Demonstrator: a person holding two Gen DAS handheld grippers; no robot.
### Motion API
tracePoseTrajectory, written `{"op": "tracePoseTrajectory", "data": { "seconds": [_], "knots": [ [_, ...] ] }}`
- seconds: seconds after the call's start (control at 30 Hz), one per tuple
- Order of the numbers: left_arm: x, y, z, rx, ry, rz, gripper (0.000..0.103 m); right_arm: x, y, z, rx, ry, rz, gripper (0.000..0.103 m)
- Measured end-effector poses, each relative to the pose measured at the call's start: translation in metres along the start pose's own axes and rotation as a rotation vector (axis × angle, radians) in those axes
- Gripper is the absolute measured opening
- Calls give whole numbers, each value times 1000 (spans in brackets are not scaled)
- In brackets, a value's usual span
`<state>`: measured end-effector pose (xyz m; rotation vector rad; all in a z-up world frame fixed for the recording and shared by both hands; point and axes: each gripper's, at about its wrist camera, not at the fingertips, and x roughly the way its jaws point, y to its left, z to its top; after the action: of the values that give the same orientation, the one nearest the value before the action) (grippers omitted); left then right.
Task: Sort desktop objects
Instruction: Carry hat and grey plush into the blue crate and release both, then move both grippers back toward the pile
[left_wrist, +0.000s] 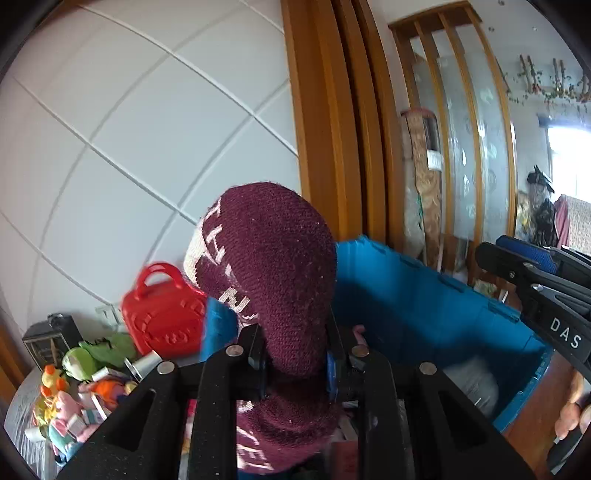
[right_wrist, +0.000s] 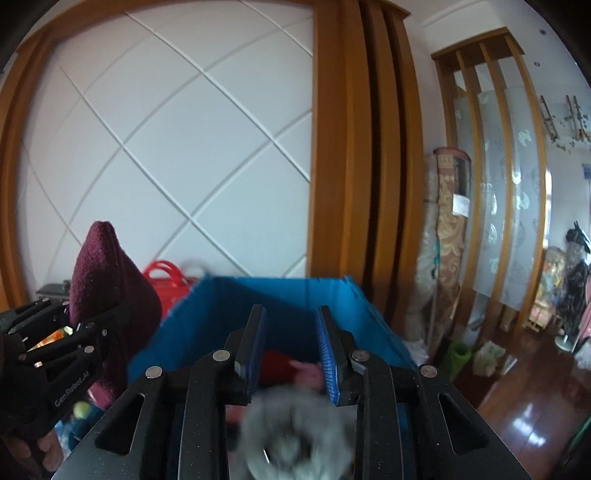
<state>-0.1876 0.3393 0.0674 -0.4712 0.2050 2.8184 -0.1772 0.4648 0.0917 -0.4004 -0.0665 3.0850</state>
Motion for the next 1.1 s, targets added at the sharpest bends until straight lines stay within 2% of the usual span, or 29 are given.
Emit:
{"op": "tracePoseTrajectory", "data": {
  "seconds": [0.13, 0.3, 0.37, 0.4, 0.43, 0.47, 0.5, 0.53, 0.57, 0.63, 0.9, 0.97, 1.1],
  "knots": [
    [22, -23, -11, 7, 83, -14, 22, 14, -36, -19, 41, 59, 11, 27],
    [35, -39, -14, 37, 126, -11, 23, 21, -65, -38, 67, 93, 26, 27],
    [33, -42, -14, 39, 116, -17, 33, 20, -71, -43, 73, 101, 20, 31],
    [32, -45, -15, 46, 117, -20, 44, 20, -74, -46, 73, 101, 18, 34],
    [32, -45, -16, 49, 119, -18, 57, 17, -75, -48, 74, 99, 10, 47],
    [30, -46, -18, 52, 115, -8, 62, 18, -77, -49, 74, 97, 4, 69],
    [28, -46, -20, 53, 108, 0, 68, 15, -79, -50, 72, 93, -4, 80],
    [25, -46, -21, 53, 100, 5, 72, 13, -81, -50, 71, 85, -9, 96],
    [22, -46, -22, 50, 96, 7, 73, 9, -82, -50, 68, 70, -17, 103],
    [17, -41, -22, 36, 89, 14, 77, -2, -82, -50, 49, 36, -33, 103],
    [-12, -12, -27, -27, 44, 61, 78, -24, -66, -46, -12, -31, -115, 103],
    [-20, -5, -29, -33, 28, 80, 78, -25, -61, -46, -9, -33, -104, 103],
    [-37, 14, -35, -43, -11, 131, 89, -28, -43, -45, -10, -38, -69, 103]
  ]
}}
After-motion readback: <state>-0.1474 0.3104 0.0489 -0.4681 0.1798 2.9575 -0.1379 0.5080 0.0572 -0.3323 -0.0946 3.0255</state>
